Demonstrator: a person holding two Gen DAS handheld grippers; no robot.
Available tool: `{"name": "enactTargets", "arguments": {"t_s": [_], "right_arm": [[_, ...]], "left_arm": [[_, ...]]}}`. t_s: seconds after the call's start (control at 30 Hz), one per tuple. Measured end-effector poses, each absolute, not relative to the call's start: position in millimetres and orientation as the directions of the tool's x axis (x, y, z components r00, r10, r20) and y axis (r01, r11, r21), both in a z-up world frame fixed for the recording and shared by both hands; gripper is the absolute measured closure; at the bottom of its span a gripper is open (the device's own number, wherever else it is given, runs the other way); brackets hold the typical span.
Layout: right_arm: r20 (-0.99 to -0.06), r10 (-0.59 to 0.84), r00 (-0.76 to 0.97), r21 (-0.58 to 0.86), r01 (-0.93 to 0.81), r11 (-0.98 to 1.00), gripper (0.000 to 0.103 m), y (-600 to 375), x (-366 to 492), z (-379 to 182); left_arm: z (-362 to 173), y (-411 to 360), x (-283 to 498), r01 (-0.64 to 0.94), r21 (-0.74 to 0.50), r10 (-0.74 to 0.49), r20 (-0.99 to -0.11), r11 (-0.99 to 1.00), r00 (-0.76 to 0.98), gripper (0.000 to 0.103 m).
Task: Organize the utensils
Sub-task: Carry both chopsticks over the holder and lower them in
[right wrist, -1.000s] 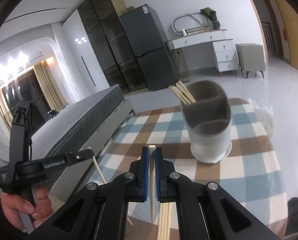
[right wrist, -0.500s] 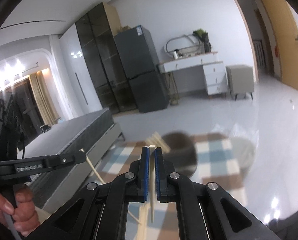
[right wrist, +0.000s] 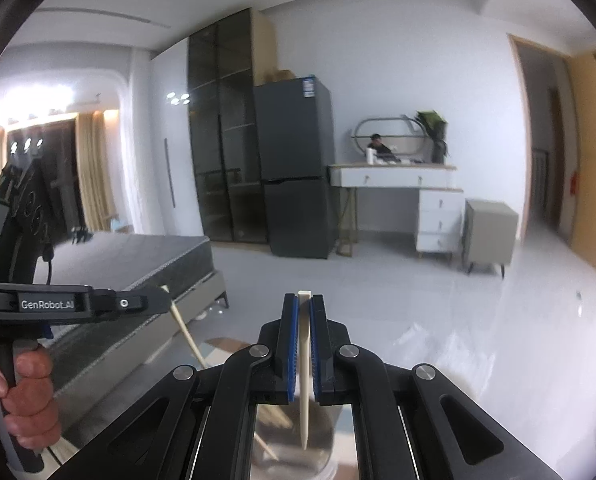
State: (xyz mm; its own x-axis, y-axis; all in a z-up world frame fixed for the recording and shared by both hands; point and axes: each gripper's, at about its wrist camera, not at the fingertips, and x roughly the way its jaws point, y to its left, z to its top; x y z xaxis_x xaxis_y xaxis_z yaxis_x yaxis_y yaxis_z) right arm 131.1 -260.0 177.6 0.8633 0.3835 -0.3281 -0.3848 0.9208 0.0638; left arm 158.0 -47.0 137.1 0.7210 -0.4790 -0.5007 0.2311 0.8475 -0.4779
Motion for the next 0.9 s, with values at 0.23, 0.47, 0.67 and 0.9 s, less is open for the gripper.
{"name": "enactTargets", "arguments": {"t_s": [0.23,0.47,0.67,0.9], "right_arm": [[-0.382,0.415,0.826,-0.045,-0.465,0.884,0.098,-223,183,167],[-0.463,0.434,0.773,-0.010,-0.494,0.870,0.098,-215,212,121],[-0.512,0.438,0.739,-0.012,-0.516,0.856,0.098,-214,219,95],[-0.555,0.439,0.707,-0.012,-0.535,0.845,0.098,-215,224,80]], "left_arm": [[116,-38,206,0.207,-0.463,-0.453,-0.518,0.862,0.725,0.102],[84,-33,229,0.169,-0.491,-0.456,-0.556,0.855,0.695,0.102],[65,-36,232,0.156,-0.503,-0.464,-0.576,0.850,0.672,0.102],[62,-43,229,0.154,-0.495,-0.467,-0.606,0.855,0.644,0.102]]}}
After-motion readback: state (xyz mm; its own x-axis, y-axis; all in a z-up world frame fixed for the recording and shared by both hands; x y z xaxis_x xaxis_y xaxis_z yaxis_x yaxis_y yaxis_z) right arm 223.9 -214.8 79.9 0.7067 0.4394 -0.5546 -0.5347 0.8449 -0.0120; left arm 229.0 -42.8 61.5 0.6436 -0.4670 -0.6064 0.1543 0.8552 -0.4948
